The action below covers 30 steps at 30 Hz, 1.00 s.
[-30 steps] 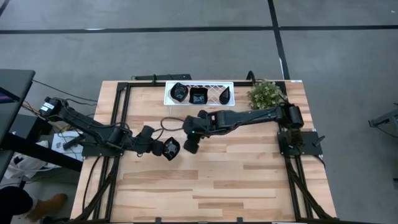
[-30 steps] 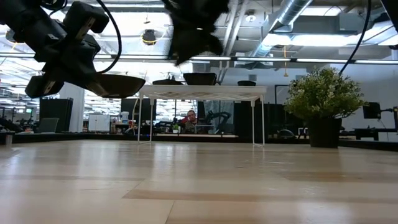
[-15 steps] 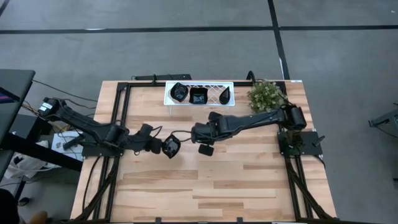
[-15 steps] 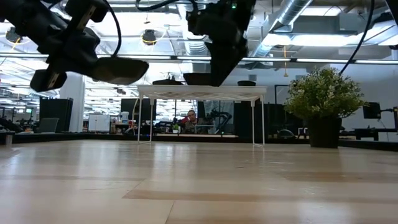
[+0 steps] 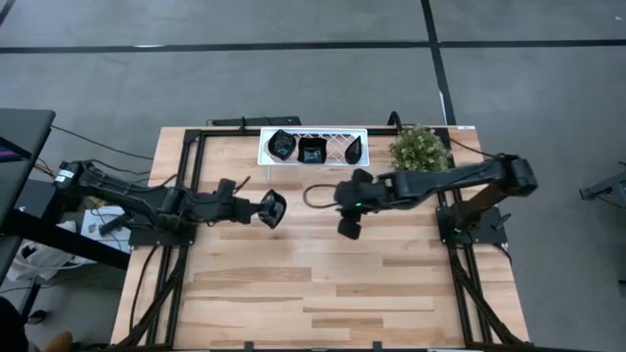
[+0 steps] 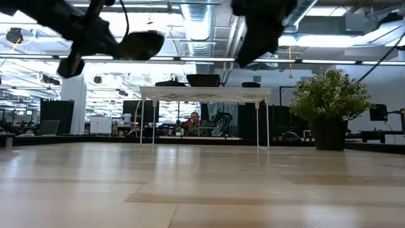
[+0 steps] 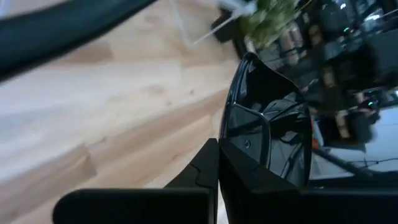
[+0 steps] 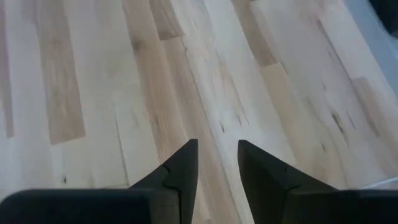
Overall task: Pick & Place Mini shaped plates
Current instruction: Stack the leaf-shaped plate on top of the leaf-shaped plate on the shelf
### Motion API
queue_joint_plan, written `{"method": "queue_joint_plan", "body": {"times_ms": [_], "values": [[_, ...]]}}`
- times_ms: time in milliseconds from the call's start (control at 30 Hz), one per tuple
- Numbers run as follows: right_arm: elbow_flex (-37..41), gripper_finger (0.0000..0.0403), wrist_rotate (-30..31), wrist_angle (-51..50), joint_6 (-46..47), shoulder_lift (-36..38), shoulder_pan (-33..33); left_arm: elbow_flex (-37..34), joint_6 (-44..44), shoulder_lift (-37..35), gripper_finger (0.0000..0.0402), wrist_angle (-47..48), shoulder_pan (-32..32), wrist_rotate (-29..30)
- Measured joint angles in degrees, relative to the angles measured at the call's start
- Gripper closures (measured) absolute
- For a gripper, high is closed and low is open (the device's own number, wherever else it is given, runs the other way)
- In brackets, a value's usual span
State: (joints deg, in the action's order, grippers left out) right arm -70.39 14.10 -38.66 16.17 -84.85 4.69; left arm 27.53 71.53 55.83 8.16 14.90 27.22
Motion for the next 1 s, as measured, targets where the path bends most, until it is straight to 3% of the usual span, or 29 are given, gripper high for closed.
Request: {"method": "queue_joint_plan", "body": {"times_ms": [233, 600, 1000], "values": [[13.91, 0.0295, -3.75, 10.71, 2.97, 12.00, -1.16, 6.33, -7.21, 0.00, 0.0396, -0.13, -6.69, 0.02], [27.15, 0.0295, -5.48, 20.88, 4.21, 25.67, -1.12, 17.29, -14.97, 4.46, 0.0399, 1.16, -20.11, -9.67], [36.47, 0.0295, -5.75, 23.14, 7.29, 39.62, -1.05, 33.19, -18.04, 16.81, 0.0399, 22.77, -32.70, -18.89]]}}
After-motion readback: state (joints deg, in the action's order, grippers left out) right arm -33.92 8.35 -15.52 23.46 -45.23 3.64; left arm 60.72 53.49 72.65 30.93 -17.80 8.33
